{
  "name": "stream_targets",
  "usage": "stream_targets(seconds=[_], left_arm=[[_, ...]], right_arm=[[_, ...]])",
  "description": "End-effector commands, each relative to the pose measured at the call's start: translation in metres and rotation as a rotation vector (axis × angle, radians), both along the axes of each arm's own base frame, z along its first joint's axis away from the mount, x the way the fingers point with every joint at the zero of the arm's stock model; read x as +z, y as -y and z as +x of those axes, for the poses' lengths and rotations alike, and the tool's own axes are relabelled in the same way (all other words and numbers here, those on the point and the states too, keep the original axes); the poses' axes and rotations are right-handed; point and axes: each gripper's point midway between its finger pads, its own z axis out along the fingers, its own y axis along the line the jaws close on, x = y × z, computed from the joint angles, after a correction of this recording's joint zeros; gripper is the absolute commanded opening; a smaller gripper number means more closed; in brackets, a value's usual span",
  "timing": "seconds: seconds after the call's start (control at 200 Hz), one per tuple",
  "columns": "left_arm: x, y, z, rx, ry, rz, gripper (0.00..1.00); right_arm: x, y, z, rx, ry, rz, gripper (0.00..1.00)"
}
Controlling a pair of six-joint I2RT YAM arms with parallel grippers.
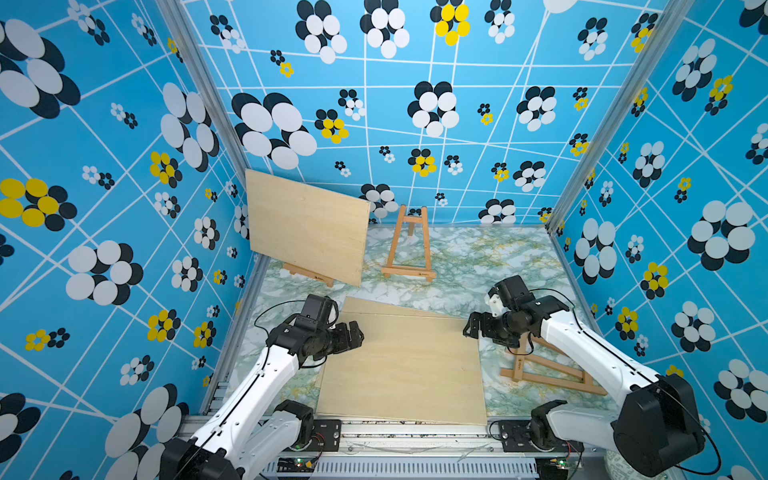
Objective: Assemble the easel
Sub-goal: Pick up the drawing board.
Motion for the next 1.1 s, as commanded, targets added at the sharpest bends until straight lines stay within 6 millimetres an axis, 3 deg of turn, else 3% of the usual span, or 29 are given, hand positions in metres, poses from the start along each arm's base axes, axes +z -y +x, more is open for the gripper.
stream_targets(seconds=[0.0,0.405,0.875,1.094], left_arm=[[0.0,0.001,-0.005,0.027,-0.071,0.0,0.99],[-0.017,-0.014,-0.009,0.097,-0.157,0.069,0.99],[-0.047,-0.017,0.011,0.046,-0.247,0.097,0.99],[-0.053,-0.022,0.011,0.037,-0.257,0.138,0.99]], right_arm=[[0.0,-0.005,-0.008,0.012,-0.017,0.038,1.0],[-0.017,-0.005,-0.022,0.053,-0.107,0.079,1.0],[-0.039,-0.013,-0.025,-0.014,-0.186,0.146,0.99],[-0.045,-0.012,-0.026,-0.023,-0.203,0.142,0.99]])
